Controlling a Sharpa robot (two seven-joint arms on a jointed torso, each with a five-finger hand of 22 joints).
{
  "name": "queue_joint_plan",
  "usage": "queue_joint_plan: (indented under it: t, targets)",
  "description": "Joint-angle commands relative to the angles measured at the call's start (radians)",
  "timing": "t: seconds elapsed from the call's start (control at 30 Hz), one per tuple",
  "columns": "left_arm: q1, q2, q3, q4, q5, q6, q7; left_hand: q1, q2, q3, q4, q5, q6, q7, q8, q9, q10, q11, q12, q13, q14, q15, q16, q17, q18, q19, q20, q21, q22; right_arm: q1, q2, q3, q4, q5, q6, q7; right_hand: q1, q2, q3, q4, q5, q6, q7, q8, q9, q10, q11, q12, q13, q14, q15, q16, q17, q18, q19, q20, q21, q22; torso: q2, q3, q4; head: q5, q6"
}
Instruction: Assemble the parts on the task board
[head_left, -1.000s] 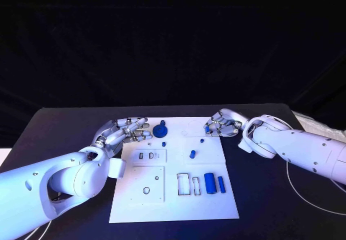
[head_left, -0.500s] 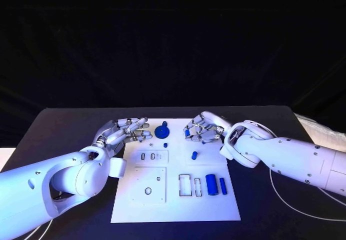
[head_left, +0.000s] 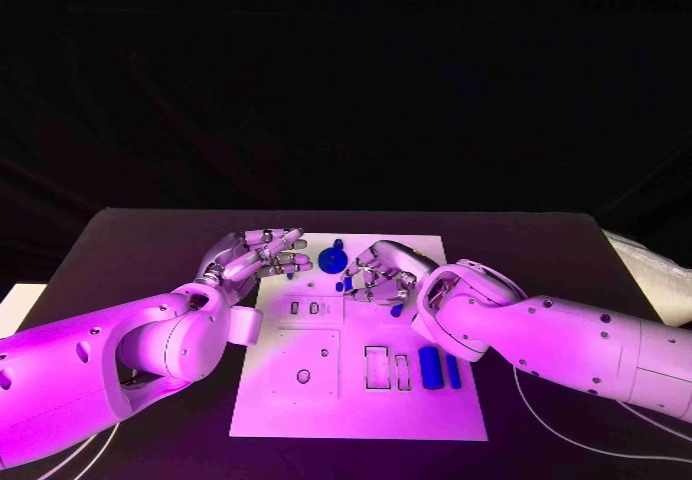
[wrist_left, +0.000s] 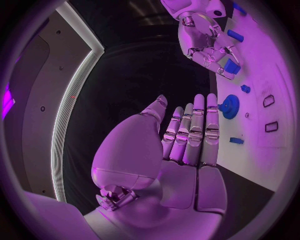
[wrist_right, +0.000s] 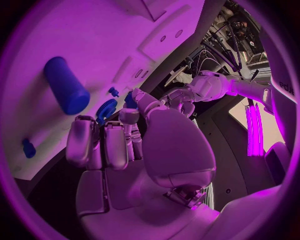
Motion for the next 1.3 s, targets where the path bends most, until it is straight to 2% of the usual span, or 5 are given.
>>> queue_joint_plan:
  t: [0.03, 0.43, 1.0, 1.17, 1.3]
  targets:
    - [0.0, 0.004, 0.001, 0.004, 0.0, 0.003, 0.012, -0.001, 0.006, 0.001, -0.007, 0.0, 0.007, 0.006, -0.004, -0.001, 0.004, 0.0, -0.002, -0.001, 0.004, -0.003, -0.005, 0.002, 0.019, 0.007, -0.002, -0.005, -0.001, -0.004, 0.014, -0.004, 0.005, -0.077, 0.008, -0.087, -0.015, -0.002, 0.007, 0.013, -0.003, -0.003, 0.0, 0.01, 0.007, -0.005, 0.0, -0.003, -0.002, 0.05, -0.001, 0.0, 0.002, 0.006, -0.006, 0.001, -0.004, -0.001, -0.001, -0.0025, -0.0003, 0.001, 0.001]
    - [0.0, 0.012, 0.001, 0.008, 0.0, -0.001, 0.005, -0.001, 0.006, 0.002, -0.007, 0.0, 0.007, 0.006, -0.004, -0.001, 0.004, 0.0, -0.002, -0.001, 0.004, -0.002, -0.005, 0.002, 0.019, 0.007, -0.002, -0.005, -0.001, -0.013, 0.067, -0.013, 0.0, -0.162, 0.018, -0.137, -0.012, -0.008, 0.011, 0.004, -0.001, -0.003, -0.001, 0.012, 0.007, 0.0, -0.002, 0.006, 0.005, 0.052, -0.002, 0.002, 0.005, 0.005, -0.001, 0.002, -0.002, 0.004, 0.0, 0.0004, -0.0012, 0.008, -0.003]
    - [0.0, 0.016, 0.001, 0.008, 0.0, 0.002, 0.001, -0.001, 0.006, 0.002, -0.007, 0.0, 0.007, 0.006, -0.004, -0.001, 0.004, 0.001, -0.002, -0.001, 0.003, -0.002, -0.005, 0.002, 0.019, 0.007, -0.002, -0.005, -0.001, -0.015, 0.11, -0.015, -0.013, -0.224, 0.047, -0.176, -0.02, -0.017, 0.011, 0.002, -0.009, -0.008, 0.001, 0.009, 0.006, -0.01, 0.0, -0.014, -0.012, 0.053, -0.001, 0.004, 0.009, 0.005, 0.0, 0.002, -0.003, 0.002, -0.001, -0.0006, -0.0013, 0.024, -0.012]
    - [0.0, 0.017, 0.001, 0.008, 0.0, 0.003, 0.0, -0.001, 0.006, 0.002, -0.007, 0.0, 0.007, 0.006, -0.004, -0.001, 0.004, 0.001, -0.002, -0.001, 0.003, -0.002, -0.005, 0.002, 0.019, 0.007, -0.002, -0.005, -0.001, -0.015, 0.118, -0.016, -0.022, -0.239, 0.057, -0.181, -0.023, -0.019, 0.012, 0.002, -0.012, -0.011, 0.003, 0.007, 0.004, -0.012, 0.001, -0.018, -0.015, 0.054, 0.0, 0.004, 0.009, 0.005, 0.0, 0.002, -0.004, 0.001, 0.0, -0.0014, 0.0, 0.018, -0.011]
    - [0.0, 0.018, 0.001, 0.008, 0.0, 0.003, -0.001, -0.001, 0.006, 0.003, -0.008, 0.0, 0.007, 0.006, -0.004, -0.001, 0.004, 0.0, -0.002, -0.001, 0.003, -0.002, -0.006, 0.002, 0.019, 0.007, -0.002, -0.006, -0.001, -0.015, 0.124, -0.017, -0.028, -0.25, 0.066, -0.18, -0.025, -0.02, 0.012, 0.002, -0.014, -0.013, 0.004, 0.006, 0.004, -0.014, 0.002, -0.021, -0.018, 0.053, 0.0, 0.001, 0.005, 0.006, -0.002, 0.003, -0.005, -0.001, 0.0, -0.0009, -0.0006, 0.021, -0.01]
